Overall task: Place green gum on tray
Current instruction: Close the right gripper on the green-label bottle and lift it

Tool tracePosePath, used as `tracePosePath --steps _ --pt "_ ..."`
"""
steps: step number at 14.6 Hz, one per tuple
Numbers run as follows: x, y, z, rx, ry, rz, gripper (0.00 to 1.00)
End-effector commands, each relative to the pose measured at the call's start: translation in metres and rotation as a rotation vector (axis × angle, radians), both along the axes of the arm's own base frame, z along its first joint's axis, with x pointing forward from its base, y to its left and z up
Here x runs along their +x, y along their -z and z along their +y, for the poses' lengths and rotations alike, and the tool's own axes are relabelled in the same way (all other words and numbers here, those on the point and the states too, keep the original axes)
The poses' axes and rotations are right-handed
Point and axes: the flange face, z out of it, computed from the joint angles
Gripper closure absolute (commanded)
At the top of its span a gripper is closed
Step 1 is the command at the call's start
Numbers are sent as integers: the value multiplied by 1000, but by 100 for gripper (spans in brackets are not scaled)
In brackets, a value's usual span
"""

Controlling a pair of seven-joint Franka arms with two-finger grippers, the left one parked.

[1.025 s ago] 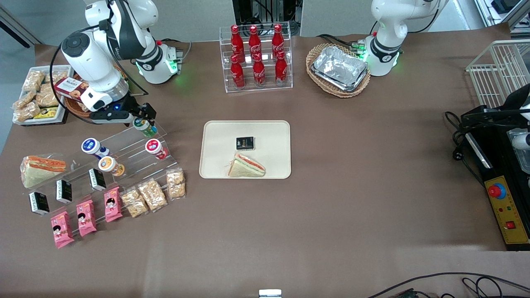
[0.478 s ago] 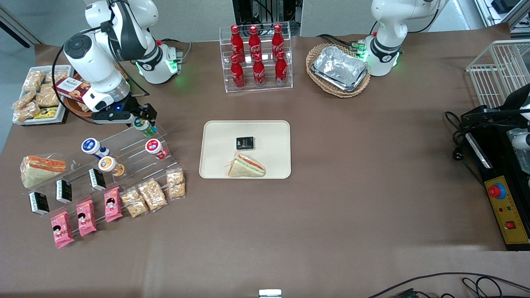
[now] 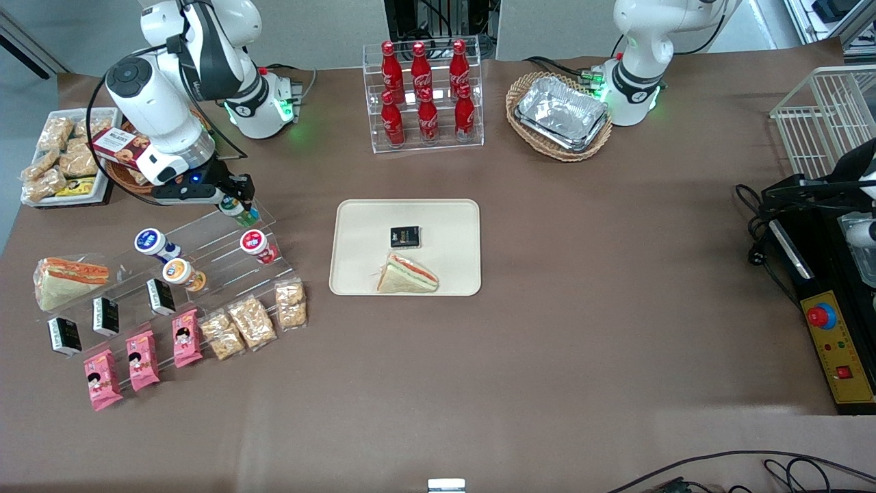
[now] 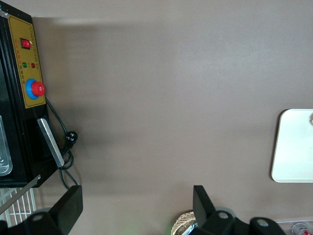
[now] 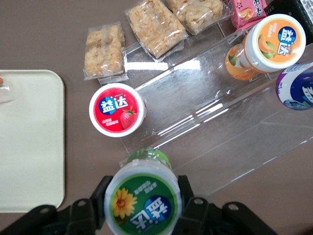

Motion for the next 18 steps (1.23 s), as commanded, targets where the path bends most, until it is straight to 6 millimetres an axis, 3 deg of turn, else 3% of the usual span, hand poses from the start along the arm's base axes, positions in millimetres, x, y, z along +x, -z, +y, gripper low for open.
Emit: tracePosePath --steps 1,4,12,14,18 --pt "1 0 7 9 20 -1 58" --pt "13 -30 12 7 18 25 58" --pt "35 -161 26 9 24 105 57" --pt "32 -183 50 10 52 120 57" --pt "16 -204 118 37 168 105 57"
